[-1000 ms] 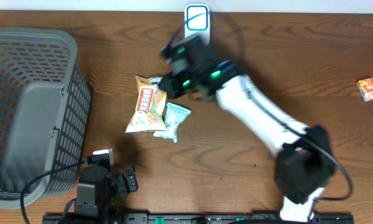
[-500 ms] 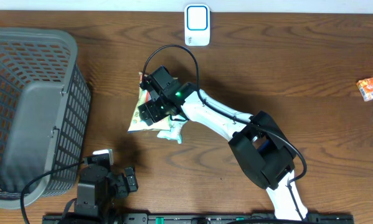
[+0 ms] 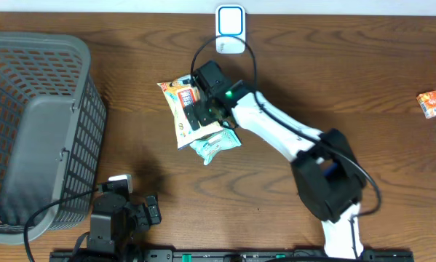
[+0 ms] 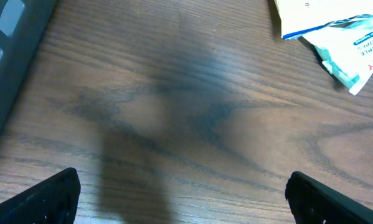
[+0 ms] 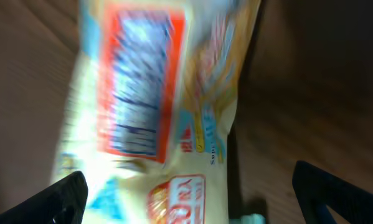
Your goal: Scan the item barcode
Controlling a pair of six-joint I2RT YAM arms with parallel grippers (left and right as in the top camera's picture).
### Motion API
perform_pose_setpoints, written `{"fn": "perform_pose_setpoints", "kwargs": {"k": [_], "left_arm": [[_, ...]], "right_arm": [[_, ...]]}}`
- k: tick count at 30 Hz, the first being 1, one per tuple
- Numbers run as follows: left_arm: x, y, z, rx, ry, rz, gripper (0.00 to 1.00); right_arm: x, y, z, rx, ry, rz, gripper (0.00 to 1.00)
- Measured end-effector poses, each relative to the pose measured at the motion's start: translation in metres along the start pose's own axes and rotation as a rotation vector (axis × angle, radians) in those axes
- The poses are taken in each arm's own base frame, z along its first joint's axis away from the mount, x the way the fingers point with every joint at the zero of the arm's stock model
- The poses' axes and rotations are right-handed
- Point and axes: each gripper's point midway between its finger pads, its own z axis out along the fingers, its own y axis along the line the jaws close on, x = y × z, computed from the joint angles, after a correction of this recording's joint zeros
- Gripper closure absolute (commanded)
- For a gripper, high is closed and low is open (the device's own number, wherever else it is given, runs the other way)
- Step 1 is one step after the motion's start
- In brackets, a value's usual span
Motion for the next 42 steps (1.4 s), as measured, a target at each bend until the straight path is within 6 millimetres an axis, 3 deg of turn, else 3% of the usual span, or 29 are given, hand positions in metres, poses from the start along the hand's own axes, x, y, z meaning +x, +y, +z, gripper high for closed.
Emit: {"fn": "perform_pose_setpoints", "kwargs": {"k": [4, 7, 9, 14, 17, 22, 26, 34, 38, 42], "left_arm": [[0.0, 0.0, 0.0, 0.0, 0.0, 0.0, 0.02], [0.0, 0.0, 0.0, 0.0, 0.0, 0.0, 0.02], [0.0, 0.0, 0.0, 0.0, 0.0, 0.0, 0.02], [0.0, 0.0, 0.0, 0.0, 0.0, 0.0, 0.02], [0.0, 0.0, 0.0, 0.0, 0.0, 0.0, 0.02], [0.0, 0.0, 0.0, 0.0, 0.0, 0.0, 0.02], [0.0, 0.0, 0.0, 0.0, 0.0, 0.0, 0.02], [0.0, 0.0, 0.0, 0.0, 0.0, 0.0, 0.02], [0.0, 0.0, 0.0, 0.0, 0.0, 0.0, 0.02], [0.0, 0.0, 0.0, 0.0, 0.0, 0.0, 0.02]], "right_arm": [[-0.033, 0.016, -0.037, 0.015, -0.145, -0.036, 0.01], [-0.043, 0.031, -0.043, 0.044, -0.208, -0.069, 0.01], [-0.043, 0.04, -0.036, 0.072, -0.223, -0.095, 0.01], [-0.039, 0.049, 0.006, 0.167, -0.255, -0.136, 0.01], [-0.034, 0.045, 0.032, 0.232, -0.264, -0.155, 0.01], [-0.032, 0.035, 0.056, 0.318, -0.291, -0.175, 0.01], [-0.021, 0.024, 0.071, 0.372, -0.261, -0.185, 0.11], [0.008, 0.006, 0.056, 0.477, -0.076, -0.214, 0.28], [0.032, -0.01, 0.04, 0.516, 0.062, -0.231, 0.23], [0.045, -0.021, 0.024, 0.503, 0.16, -0.258, 0.01]]}}
